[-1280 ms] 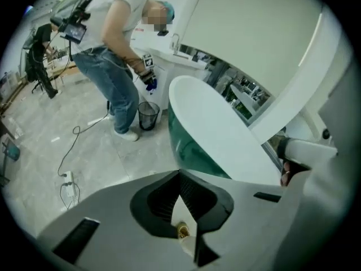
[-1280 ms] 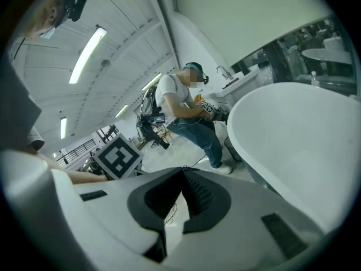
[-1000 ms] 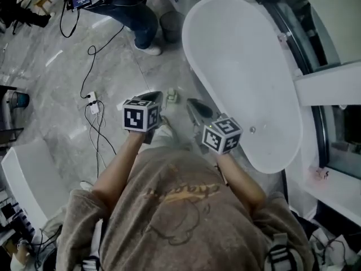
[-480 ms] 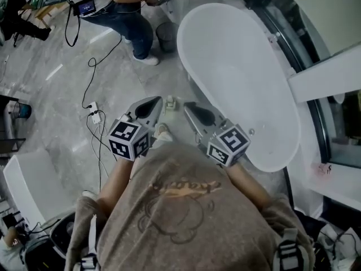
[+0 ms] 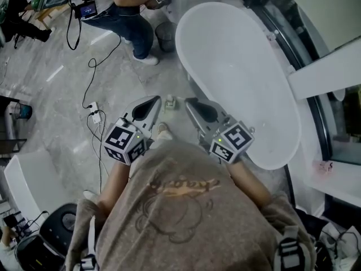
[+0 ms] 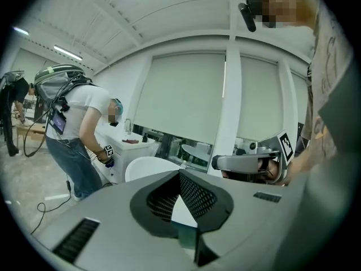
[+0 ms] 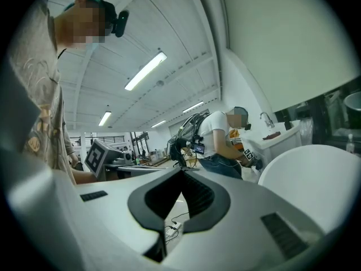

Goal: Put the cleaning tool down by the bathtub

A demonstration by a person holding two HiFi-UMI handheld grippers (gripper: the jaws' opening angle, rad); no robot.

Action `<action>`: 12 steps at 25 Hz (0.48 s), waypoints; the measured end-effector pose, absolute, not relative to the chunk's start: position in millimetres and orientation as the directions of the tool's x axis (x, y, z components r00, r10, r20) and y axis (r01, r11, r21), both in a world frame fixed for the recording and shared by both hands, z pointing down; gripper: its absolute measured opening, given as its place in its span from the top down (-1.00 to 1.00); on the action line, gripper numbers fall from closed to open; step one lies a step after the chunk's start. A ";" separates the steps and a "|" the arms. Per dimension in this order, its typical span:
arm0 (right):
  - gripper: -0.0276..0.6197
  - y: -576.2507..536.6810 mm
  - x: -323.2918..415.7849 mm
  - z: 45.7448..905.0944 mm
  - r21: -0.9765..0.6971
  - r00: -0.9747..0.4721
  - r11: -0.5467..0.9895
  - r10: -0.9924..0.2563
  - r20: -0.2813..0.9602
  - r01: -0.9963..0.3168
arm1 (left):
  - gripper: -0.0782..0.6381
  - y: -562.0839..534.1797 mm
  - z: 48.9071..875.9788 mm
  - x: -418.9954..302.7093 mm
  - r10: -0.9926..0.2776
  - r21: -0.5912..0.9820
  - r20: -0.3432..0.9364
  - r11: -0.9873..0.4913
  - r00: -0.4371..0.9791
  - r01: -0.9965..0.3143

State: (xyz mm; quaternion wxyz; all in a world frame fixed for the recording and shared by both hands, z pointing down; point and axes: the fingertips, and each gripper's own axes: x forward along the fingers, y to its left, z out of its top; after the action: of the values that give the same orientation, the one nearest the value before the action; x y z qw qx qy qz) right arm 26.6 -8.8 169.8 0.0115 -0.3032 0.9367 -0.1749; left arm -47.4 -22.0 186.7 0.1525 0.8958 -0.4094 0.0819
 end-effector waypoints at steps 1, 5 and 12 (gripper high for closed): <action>0.92 -8.7 27.2 170.2 -0.333 -0.814 0.754 -0.574 0.085 -0.566 | 0.78 -21.1 187.2 -46.7 -0.709 0.208 0.269 -0.618 0.652 -0.758; 0.92 -9.1 29.2 172.5 -0.331 -0.808 0.748 -0.582 0.089 -0.575 | 0.78 -18.7 189.6 -44.5 -0.707 0.210 0.276 -0.617 0.651 -0.758; 0.92 -11.0 27.3 172.0 -0.323 -0.808 0.751 -0.584 0.081 -0.575 | 0.78 -15.5 190.8 -50.7 -0.714 0.204 0.287 -0.606 0.639 -0.769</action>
State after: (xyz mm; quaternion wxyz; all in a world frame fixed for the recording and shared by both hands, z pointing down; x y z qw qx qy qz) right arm 27.3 -11.0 172.0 0.0123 -0.3096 0.9357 -0.1686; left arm -50.7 -15.5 190.8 0.1558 0.8917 -0.4157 0.0884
